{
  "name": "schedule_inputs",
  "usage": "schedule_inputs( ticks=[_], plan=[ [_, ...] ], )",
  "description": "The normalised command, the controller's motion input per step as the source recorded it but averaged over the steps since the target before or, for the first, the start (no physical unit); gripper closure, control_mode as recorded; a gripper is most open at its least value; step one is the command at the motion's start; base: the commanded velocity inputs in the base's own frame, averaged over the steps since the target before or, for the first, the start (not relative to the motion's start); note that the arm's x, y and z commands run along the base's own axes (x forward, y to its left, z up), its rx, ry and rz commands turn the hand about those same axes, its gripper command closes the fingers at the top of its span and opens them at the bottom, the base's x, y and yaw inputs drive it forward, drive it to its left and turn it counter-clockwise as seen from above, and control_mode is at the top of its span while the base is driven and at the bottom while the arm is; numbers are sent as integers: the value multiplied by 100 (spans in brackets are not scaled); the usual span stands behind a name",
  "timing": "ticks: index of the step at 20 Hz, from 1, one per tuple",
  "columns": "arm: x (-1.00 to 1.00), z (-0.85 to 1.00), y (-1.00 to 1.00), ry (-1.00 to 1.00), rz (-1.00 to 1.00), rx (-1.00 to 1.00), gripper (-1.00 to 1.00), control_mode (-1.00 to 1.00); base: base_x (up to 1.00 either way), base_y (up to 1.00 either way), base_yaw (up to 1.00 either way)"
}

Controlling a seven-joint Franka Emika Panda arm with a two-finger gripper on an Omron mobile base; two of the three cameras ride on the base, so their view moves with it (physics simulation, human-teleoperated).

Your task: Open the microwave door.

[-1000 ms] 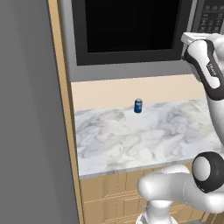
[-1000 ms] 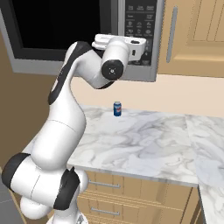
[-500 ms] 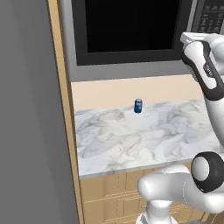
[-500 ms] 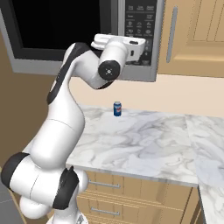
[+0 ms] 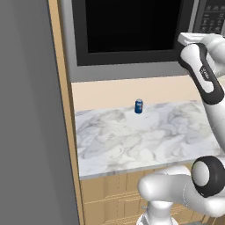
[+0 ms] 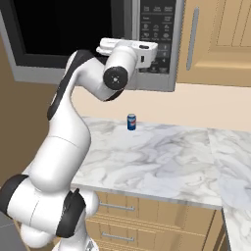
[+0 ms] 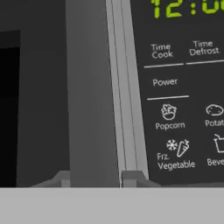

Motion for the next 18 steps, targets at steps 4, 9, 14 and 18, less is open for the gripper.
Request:
schedule_inputs(
  ticks=[4, 9, 14, 18],
  plan=[
    [-81, 1, -8, 0, 0, 0, 100, -100, 0, 0, 0],
    [-100, 20, -9, -1, 0, 2, 100, -100, 0, 0, 0],
    [-100, 41, 0, 0, 0, 0, 100, -100, 0, 0, 0],
    [-100, 45, 0, 0, 0, 0, 100, -100, 0, 0, 0]
  ],
)
